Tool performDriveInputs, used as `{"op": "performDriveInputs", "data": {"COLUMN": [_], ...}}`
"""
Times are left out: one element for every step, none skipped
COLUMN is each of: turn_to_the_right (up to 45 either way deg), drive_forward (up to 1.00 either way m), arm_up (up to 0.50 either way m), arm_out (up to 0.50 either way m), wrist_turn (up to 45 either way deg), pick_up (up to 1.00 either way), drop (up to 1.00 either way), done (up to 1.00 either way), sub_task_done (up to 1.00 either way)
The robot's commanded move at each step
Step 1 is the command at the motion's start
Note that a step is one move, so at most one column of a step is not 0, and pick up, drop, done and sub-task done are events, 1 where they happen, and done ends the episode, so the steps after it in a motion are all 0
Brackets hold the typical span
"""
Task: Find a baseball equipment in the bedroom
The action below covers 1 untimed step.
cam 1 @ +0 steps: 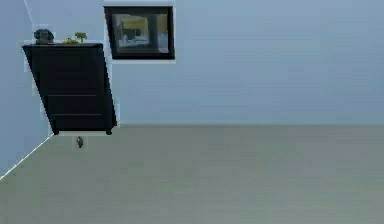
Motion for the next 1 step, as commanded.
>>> {"op": "performDriveInputs", "data": {"turn_to_the_right": [45.0], "drive_forward": [0.00], "arm_up": [0.00], "arm_out": [0.00], "wrist_turn": [0.0], "pick_up": [0.00], "drop": [0.00], "done": [0.00], "sub_task_done": [0.00]}}
